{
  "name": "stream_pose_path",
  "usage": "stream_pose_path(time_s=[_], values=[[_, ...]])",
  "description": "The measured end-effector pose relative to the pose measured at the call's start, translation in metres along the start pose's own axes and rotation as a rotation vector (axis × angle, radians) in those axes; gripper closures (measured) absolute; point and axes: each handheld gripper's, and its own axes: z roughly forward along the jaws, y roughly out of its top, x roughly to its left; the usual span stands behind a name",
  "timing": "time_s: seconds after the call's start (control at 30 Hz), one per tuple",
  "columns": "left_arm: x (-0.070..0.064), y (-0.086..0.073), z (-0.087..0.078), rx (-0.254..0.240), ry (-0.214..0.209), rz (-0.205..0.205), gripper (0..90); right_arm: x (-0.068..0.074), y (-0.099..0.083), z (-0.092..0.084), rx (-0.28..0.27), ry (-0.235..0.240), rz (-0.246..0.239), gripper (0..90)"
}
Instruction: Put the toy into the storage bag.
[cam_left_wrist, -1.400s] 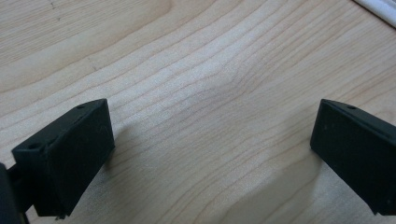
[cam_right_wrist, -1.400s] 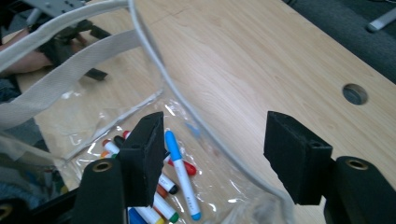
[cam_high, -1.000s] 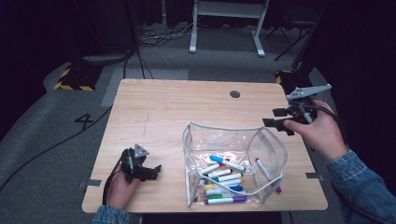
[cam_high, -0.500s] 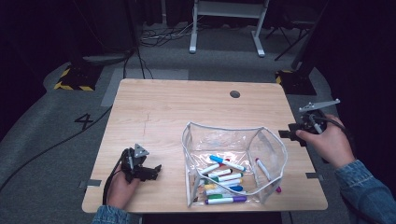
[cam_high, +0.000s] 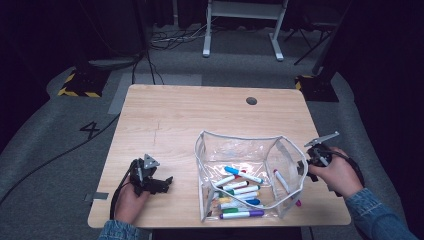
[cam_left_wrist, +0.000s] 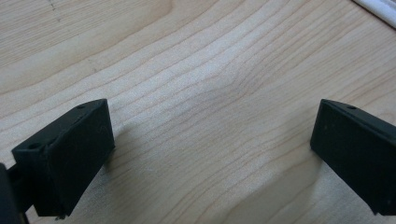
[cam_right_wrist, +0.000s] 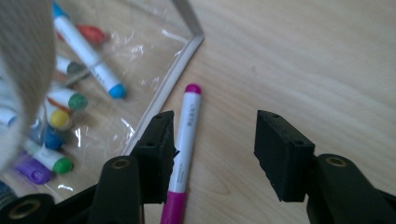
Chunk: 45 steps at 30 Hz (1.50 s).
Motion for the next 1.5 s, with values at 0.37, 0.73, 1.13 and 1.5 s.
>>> stream_pose_path(time_s=[0.37,0.73,1.13,1.5], values=[[0.000,0.000,0.000,0.001,0.000,0.000,0.0,0.010,-0.027,0.038,0.091,0.100,-0.030,55.7],[0.000,0.000,0.000,0.002,0.000,0.001,0.0,0.006,-0.034,0.048,0.122,0.006,-0.062,76.7],[0.000,0.000,0.000,0.002,0.000,0.001,0.0,-0.001,-0.026,0.026,0.071,0.006,-0.040,76.8],[0.000,0.000,0.000,0.000,0.000,0.000,0.0,-0.004,-0.007,-0.020,-0.004,-0.012,-0.051,76.8]])
